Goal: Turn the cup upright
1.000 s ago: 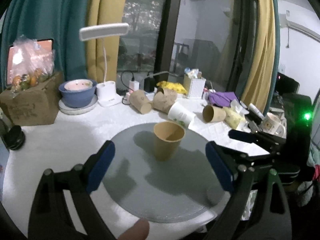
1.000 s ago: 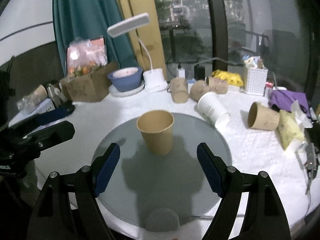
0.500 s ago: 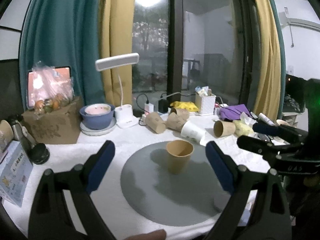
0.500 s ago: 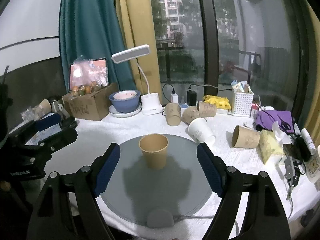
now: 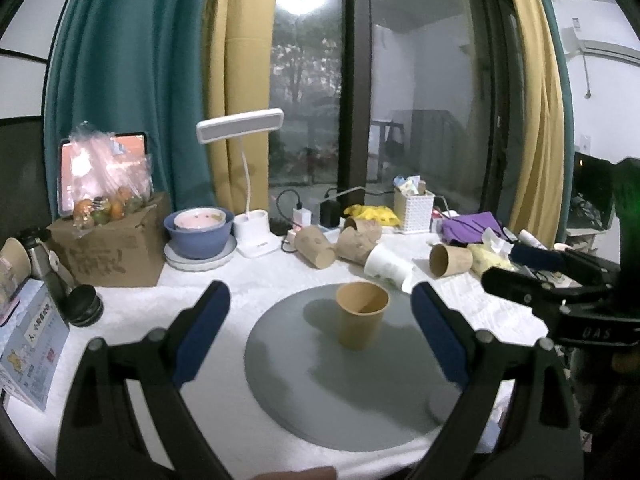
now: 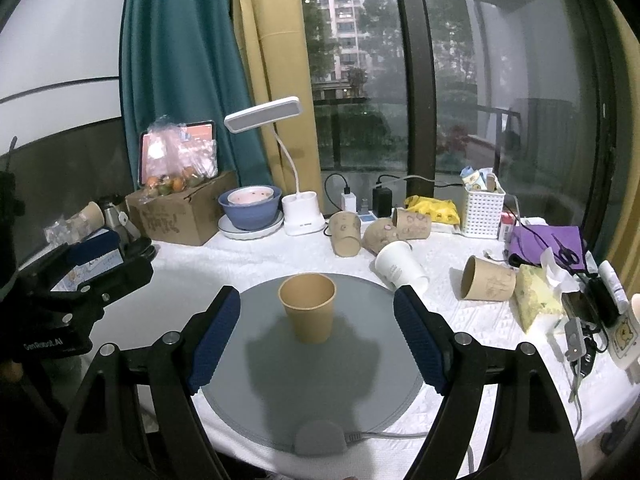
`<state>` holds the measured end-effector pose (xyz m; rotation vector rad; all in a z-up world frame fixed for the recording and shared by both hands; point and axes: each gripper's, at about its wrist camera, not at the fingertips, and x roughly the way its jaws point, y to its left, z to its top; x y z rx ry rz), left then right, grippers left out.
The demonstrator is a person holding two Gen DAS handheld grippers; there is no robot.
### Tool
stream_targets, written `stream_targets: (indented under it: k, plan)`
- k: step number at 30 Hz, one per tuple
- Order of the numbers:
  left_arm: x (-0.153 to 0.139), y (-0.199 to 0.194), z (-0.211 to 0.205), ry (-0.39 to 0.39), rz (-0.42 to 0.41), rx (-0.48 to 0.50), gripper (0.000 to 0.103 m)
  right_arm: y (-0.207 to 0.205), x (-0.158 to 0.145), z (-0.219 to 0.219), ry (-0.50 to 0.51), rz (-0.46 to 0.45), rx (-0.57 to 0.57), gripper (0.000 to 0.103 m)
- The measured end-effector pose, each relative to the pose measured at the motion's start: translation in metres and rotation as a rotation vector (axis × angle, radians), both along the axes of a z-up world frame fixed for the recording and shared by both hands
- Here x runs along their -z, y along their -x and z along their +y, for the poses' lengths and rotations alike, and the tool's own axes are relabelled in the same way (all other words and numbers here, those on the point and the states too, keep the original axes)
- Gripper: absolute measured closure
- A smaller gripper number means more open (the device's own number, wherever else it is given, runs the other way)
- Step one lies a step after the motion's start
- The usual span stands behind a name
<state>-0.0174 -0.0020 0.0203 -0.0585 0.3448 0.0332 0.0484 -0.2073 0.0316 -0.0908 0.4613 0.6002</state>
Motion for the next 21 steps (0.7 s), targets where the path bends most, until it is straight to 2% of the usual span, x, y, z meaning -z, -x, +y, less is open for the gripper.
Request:
stream_targets:
  k: [21]
  plan:
    - [0.0004,0.0028,-0.0023,0.022,0.006,0.011,0.010,0.0018,0.0005,0.0026,0.004,0.000,-0.001,0.021]
